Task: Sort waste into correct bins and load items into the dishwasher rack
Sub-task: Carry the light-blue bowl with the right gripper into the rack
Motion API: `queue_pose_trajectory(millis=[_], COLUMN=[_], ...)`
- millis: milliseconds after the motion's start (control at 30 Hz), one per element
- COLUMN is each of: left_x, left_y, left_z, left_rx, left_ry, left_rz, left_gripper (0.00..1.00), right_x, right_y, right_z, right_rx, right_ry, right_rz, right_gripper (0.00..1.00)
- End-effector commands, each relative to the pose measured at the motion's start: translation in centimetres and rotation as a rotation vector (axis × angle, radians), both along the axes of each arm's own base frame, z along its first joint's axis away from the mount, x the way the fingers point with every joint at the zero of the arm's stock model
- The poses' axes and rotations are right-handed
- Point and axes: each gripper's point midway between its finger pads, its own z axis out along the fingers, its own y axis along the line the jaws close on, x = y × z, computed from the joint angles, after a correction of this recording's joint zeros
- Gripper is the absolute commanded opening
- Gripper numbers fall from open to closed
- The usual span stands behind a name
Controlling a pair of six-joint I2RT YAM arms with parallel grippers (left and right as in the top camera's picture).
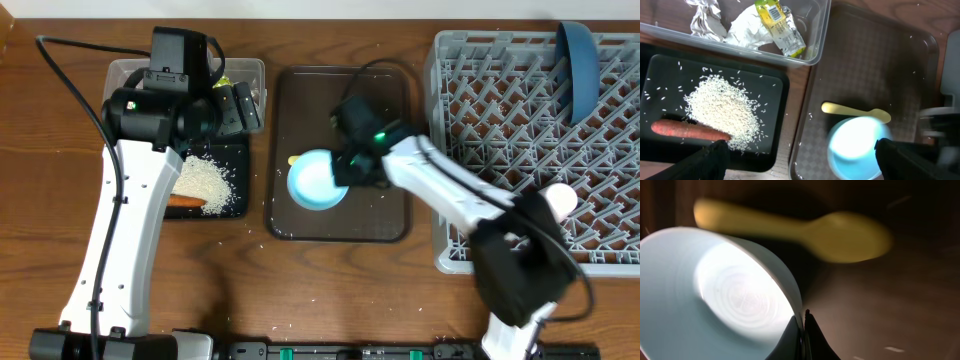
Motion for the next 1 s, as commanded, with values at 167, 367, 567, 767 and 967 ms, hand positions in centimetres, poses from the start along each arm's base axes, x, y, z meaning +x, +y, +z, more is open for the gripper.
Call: queue_pose_trajectory(millis=[167, 367, 567, 767, 967], left_x=[0.1, 0.1, 0.1, 0.1, 0.1], left_y=[0.2, 0.2, 0.2, 0.2, 0.2], left_z=[0.0, 0.0, 0.0, 0.0, 0.0], left_rx=[0.015, 0.015, 0.015, 0.015, 0.015], left_ry=[-0.001, -0.001, 0.000, 0.000, -0.001], left_rz=[0.005, 0.005, 0.005, 0.005, 0.005], left_gripper=[0.95, 0.95, 0.95, 0.95, 0.95], right_x=[6.4, 5.3, 6.9, 10.4, 12.8], right_y=[-16.8, -26.4, -28.5, -28.2, -27.3], right_z=[18.1, 23.8, 24.5, 22.8, 18.9], right_rx=[-0.253, -0.668, -0.952, -1.252, -1.439], right_ry=[-0.574, -0.774, -0.812, -0.749, -0.635], right_rz=[-0.465, -0.753, -0.772, -0.639, -0.503], right_gripper=[0.01, 0.01, 0.01, 0.01, 0.01])
